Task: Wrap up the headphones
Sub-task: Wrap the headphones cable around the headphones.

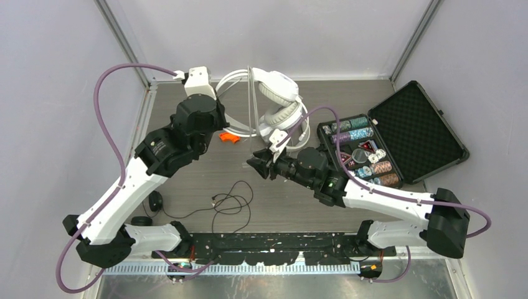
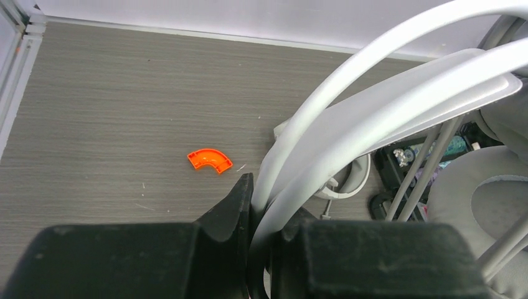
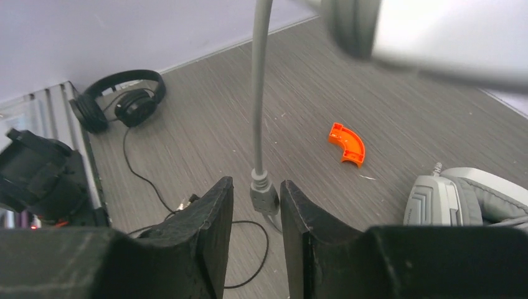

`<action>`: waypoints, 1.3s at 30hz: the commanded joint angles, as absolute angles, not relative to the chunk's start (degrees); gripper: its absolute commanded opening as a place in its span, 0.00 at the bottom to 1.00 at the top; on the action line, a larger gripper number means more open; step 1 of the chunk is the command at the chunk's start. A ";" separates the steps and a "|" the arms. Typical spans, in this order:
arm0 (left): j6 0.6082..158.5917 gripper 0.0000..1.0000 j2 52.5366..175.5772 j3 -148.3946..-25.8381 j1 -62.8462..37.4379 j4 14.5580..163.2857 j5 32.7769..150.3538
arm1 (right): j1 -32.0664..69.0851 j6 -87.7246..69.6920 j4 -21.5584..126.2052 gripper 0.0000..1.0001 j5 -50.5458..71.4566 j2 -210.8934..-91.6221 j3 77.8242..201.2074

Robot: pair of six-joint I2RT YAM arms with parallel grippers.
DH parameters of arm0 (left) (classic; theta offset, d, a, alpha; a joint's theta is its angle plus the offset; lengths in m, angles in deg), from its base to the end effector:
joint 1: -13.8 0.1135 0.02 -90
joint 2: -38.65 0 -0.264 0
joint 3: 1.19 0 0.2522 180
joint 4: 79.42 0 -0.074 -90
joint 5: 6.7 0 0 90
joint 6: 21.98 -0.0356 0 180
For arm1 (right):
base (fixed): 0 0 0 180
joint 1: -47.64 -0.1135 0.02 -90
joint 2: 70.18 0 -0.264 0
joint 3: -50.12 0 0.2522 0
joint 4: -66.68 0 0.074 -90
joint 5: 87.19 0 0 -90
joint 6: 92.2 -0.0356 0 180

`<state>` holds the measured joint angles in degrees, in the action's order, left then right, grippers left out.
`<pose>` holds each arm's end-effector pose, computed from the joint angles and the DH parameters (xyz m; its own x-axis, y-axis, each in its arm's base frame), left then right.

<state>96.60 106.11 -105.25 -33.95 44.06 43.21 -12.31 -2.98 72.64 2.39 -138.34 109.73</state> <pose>0.1625 -0.1448 0.4732 -0.2773 -0.2390 -0.9306 0.0302 0.9659 -0.2571 0.1408 0.2428 0.3161 -0.0344 -0.0322 -0.9989 -0.8615 0.5076 0.0133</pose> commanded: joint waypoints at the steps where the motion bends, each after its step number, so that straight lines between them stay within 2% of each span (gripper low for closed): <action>1: 100.81 0.00 103.87 -109.65 -33.84 50.49 41.73 | -13.12 2.89 85.86 0.40 -0.93 -139.15 106.07; 10: 100.89 0.00 104.14 -112.48 -33.84 49.91 42.55 | -13.24 7.27 112.02 0.50 -1.20 -144.55 94.12; 18: 102.01 0.00 103.67 -114.04 -33.89 49.39 44.46 | -13.19 9.93 125.49 0.49 -2.80 -152.22 90.84; 26: 102.38 0.00 103.47 -115.06 -33.84 49.21 45.26 | -13.19 9.63 129.67 0.46 -2.11 -157.18 91.50; 35: 102.83 0.00 103.34 -114.79 -33.84 49.51 45.91 | -13.20 9.05 130.05 0.48 -2.56 -158.88 91.83; 37: 102.68 0.00 103.30 -114.77 -33.84 49.62 46.06 | -13.22 9.00 130.42 0.41 -3.01 -159.30 91.62; 39: 102.38 0.00 103.18 -114.90 -33.84 49.74 45.85 | -13.20 8.39 131.13 0.23 -3.72 -159.89 91.22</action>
